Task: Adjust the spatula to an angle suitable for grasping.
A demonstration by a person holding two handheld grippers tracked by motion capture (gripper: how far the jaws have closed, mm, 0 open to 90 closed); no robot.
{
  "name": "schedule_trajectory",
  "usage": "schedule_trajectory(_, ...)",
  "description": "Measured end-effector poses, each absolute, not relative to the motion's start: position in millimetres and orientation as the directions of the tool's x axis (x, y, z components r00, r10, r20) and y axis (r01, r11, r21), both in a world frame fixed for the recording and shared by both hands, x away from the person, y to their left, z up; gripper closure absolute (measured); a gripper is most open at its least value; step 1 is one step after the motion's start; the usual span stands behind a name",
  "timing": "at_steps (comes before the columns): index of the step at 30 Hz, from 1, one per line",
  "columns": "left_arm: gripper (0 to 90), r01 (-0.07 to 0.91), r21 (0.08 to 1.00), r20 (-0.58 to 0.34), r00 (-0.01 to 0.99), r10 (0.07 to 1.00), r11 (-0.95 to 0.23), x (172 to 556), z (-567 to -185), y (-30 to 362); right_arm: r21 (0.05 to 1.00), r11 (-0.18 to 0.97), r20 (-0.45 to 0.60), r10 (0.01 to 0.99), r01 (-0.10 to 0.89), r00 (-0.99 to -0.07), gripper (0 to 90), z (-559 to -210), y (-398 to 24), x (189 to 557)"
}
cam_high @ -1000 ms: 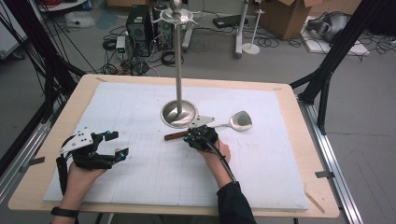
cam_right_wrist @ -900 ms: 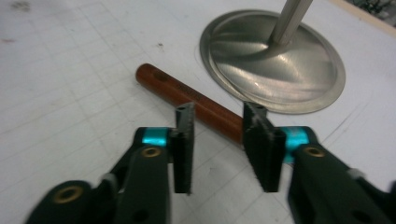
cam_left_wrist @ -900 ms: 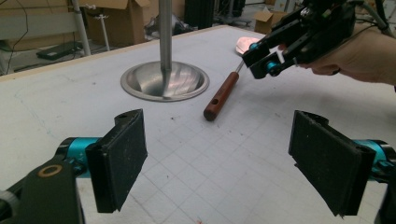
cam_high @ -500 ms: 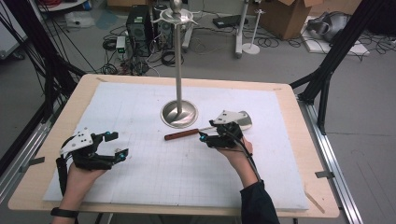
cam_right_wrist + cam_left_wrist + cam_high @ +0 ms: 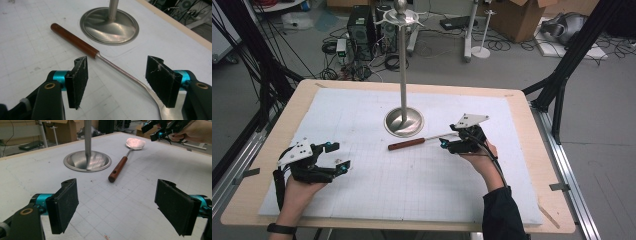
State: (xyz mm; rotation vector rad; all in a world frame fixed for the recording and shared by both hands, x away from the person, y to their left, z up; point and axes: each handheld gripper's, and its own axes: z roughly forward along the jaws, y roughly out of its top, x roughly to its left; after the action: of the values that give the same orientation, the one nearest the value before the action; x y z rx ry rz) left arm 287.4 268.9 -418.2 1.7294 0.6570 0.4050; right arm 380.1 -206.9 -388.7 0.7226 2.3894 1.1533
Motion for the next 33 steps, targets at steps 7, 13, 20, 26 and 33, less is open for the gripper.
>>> schedule_trajectory(7, 19.3, 0.222, 0.963, -0.080, 0.778, 0.623, -0.154, 287.5, -420.3, 271.2, 0.786, 0.554, -0.123, 0.573, 0.273, -0.810, 36.2, -394.4, -212.3, 397.2)
schedule_trajectory(13, 19.3, 0.225, 0.962, -0.085, 0.781, 0.619, -0.153, 287.3, -421.6, 269.7, 0.746, 0.604, -0.130, 0.545, 0.280, -0.828, 39.2, -402.4, -209.0, 408.7)
schedule_trajectory(20, 19.3, 0.230, 0.961, -0.087, 0.783, 0.616, -0.156, 287.6, -422.6, 269.4, 0.707, 0.649, -0.118, 0.501, 0.282, -0.858, 49.3, -406.5, -207.4, 424.0)
schedule_trajectory(26, 19.3, 0.235, 0.959, -0.090, 0.780, 0.619, -0.158, 288.2, -425.2, 270.7, 0.681, 0.679, -0.110, 0.466, 0.275, -0.878, 49.0, -412.4, -206.9, 432.7)
schedule_trajectory(33, 19.3, 0.241, 0.959, -0.097, 0.774, 0.626, -0.148, 287.2, -425.9, 274.4, 0.639, 0.722, -0.111, 0.429, 0.267, -0.896, 49.4, -422.0, -203.6, 442.3)
